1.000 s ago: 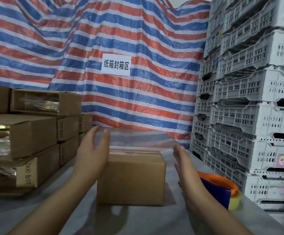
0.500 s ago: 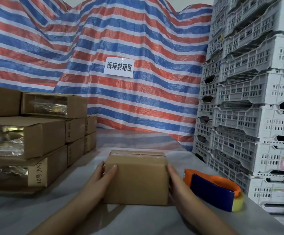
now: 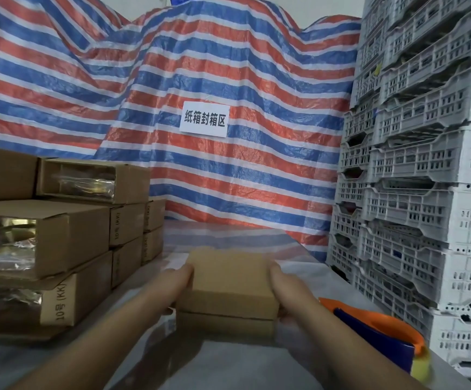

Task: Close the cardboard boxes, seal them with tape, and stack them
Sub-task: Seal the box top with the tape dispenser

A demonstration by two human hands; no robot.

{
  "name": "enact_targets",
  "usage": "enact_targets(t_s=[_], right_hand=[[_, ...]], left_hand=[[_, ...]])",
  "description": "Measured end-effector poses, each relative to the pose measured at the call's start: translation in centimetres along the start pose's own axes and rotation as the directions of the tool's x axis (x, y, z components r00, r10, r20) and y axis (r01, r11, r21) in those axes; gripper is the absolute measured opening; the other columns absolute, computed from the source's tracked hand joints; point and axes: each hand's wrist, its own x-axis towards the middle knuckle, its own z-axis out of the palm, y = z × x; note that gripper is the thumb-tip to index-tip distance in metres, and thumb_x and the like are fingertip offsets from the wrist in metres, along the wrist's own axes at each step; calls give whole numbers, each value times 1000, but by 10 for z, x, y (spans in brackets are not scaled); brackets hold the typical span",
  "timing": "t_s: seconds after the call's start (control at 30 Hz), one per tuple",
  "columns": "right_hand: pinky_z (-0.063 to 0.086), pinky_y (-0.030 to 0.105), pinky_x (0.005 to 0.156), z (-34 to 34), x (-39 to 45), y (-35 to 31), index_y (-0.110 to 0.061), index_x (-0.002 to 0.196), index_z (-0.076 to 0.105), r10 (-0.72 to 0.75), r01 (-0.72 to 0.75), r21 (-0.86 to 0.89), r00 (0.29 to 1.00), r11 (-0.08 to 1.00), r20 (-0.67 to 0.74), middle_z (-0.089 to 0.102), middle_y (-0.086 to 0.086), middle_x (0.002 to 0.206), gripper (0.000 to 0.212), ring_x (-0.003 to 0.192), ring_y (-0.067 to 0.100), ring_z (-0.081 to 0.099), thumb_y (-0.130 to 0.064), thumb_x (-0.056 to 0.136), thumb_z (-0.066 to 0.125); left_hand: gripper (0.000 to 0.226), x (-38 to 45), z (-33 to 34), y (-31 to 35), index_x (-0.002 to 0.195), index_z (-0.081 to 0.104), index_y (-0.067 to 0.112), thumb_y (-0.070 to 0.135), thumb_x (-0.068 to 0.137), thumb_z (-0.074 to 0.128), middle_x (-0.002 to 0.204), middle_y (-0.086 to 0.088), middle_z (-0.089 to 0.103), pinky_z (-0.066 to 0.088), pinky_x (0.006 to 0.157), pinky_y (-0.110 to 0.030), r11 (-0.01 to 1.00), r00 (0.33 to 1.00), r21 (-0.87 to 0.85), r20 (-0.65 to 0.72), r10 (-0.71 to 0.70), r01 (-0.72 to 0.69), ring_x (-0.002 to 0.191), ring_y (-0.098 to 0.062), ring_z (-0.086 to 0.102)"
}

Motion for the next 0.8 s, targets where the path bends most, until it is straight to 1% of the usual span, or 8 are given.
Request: enact_targets(t_s=[0.1,0.2,0.27,0.33,0.4,0.47,0.53,0.8], right_hand=[[55,55,93,8,12,6,-3,115,61,119,-135,251,990,958,80,67,23,108,52,92,35,64,-50,99,46],[55,57,89,14,14,14,-13,113,54,195,-251,389,964,886,179,63,20,112,53,101,39,63,-62,96,48],[58,46,81,19,13,25,-27,120,48,79,-129,322,983,938,164,60,6,112,45,100,28,61,-65,95,46],[55,37,85,23,14,34,-40,130,39,-51,16,196,983,980,177,57,-11,111,45,100,14,57,-62,93,53],[51,36,91,28,22,34,-40,138,34,-124,98,135,971,986,202,54,-16,112,56,102,9,54,-57,91,60],[53,41,95,36,34,26,-37,139,36,-143,115,148,969,982,200,55,-15,115,58,105,12,55,-56,91,62],[52,46,98,48,48,14,-35,140,37,-153,123,156,968,980,201,56,-8,122,57,111,19,55,-56,93,59],[42,48,111,115,160,-30,-19,152,33,-76,29,248,980,968,184,50,12,142,59,126,31,51,-53,104,25]], left_hand=[[57,8,6,-10,133,51,11,55,101,33,114,-15,62,49,84,-37,998,1000,-54,16,-26,27,100,-30,59],[55,12,6,-18,137,49,16,54,102,29,125,-14,59,47,99,-42,999,999,5,-11,43,-42,111,-30,56],[55,12,6,-22,146,39,23,54,101,34,137,-12,51,46,100,-43,997,997,-4,-13,82,-82,120,-31,52],[57,12,8,-25,151,29,28,53,101,38,146,-9,44,43,103,-45,994,994,-7,-8,113,-113,127,-31,47],[52,18,10,-24,150,31,28,48,103,37,135,-7,48,43,103,-44,990,990,7,-9,139,-139,120,-27,49],[46,32,9,-19,145,38,24,43,104,38,124,-6,52,44,103,-44,991,991,-48,-29,127,-129,113,-27,51],[45,54,8,-14,145,39,20,39,104,39,128,-12,53,42,105,-47,989,994,-101,-39,103,-107,117,-31,52],[38,193,5,-6,134,49,11,32,105,35,128,-20,55,44,104,-48,979,995,-194,-88,39,-56,117,-36,53]])
